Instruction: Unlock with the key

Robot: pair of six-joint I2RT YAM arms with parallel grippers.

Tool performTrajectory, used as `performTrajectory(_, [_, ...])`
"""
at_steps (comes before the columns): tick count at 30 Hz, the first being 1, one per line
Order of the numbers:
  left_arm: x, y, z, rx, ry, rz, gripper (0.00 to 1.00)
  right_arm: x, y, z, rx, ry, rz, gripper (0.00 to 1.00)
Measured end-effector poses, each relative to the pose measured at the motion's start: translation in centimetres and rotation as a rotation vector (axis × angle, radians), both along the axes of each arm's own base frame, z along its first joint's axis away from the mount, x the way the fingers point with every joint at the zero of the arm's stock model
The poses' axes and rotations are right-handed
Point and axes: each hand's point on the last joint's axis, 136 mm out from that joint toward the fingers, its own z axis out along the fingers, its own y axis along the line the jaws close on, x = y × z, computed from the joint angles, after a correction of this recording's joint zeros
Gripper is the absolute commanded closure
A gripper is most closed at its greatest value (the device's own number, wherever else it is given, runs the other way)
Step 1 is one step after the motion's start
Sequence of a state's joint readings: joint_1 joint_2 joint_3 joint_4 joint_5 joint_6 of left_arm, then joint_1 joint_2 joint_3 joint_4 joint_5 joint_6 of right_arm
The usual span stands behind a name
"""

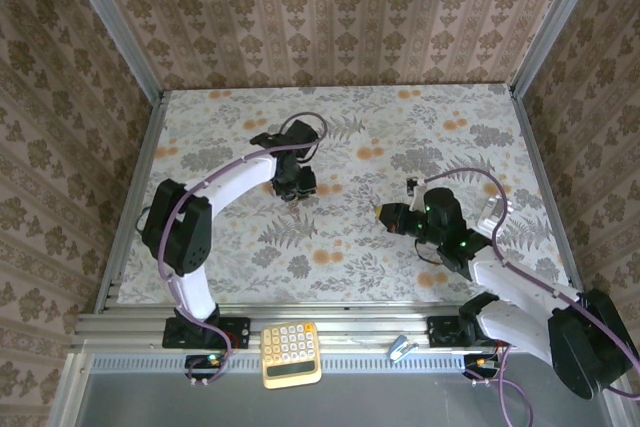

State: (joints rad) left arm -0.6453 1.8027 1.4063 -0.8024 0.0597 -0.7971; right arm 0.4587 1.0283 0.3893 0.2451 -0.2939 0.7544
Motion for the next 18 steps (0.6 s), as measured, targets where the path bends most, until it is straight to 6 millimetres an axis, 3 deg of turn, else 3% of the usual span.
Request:
performTrajectory(11, [0.1, -0.3, 0.3, -0.091, 0.025, 0.159, 0.74, 0.9, 4.5, 0.6, 0.019, -0.070, 0.092, 1.00])
performTrajectory(18, [0.0, -1.4, 0.0, -0.170, 0.061, 0.238, 0.73, 0.7, 7.1, -0.2, 0.007, -0.114, 0.134, 1.00])
